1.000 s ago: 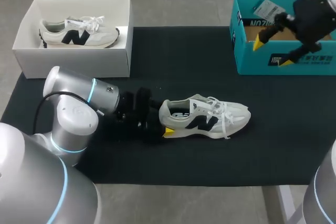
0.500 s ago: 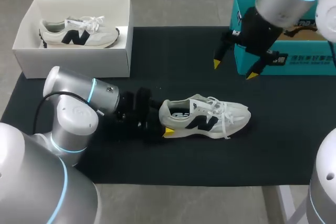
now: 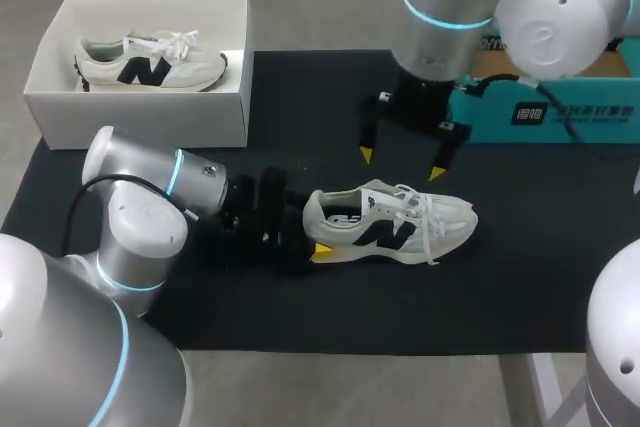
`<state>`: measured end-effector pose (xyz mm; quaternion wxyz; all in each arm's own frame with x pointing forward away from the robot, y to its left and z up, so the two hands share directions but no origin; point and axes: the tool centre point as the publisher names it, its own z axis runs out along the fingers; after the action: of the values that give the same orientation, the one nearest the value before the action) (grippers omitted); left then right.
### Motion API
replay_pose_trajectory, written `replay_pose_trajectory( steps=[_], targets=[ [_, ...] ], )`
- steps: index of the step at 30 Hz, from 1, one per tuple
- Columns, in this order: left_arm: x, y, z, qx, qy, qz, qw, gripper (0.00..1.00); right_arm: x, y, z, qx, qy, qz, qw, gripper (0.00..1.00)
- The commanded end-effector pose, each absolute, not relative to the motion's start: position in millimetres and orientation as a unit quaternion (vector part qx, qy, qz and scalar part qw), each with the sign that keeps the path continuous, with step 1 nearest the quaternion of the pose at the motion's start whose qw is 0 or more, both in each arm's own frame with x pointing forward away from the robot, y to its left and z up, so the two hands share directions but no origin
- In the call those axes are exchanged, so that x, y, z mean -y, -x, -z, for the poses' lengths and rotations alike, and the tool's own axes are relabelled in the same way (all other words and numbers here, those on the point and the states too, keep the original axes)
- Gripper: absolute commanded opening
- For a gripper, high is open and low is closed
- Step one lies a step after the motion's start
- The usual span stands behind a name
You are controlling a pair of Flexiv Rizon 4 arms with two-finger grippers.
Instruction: Take the shoe out of the shoebox, open the shoe tongue, remove and reinsert the insole, then place the shoe into the shoebox
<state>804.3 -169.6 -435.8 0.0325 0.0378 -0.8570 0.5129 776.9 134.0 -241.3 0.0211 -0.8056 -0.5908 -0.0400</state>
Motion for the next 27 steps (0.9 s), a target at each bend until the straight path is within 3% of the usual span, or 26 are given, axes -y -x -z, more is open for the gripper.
replay_pose_trajectory(
  steps=[1,22,27],
  targets=[
    [169,-805,437,0.858,-0.039,-0.512,0.032,0.0,-147,-779,252,0.589,0.808,-0.008,-0.015,1.0],
    [169,-805,437,0.858,-0.039,-0.512,0.032,0.0,-166,-760,306,0.508,0.859,-0.039,-0.053,1.0],
    [169,-805,437,0.858,-0.039,-0.512,0.032,0.0,-166,-762,322,0.48,0.871,-0.044,-0.091,1.0]
  ],
)
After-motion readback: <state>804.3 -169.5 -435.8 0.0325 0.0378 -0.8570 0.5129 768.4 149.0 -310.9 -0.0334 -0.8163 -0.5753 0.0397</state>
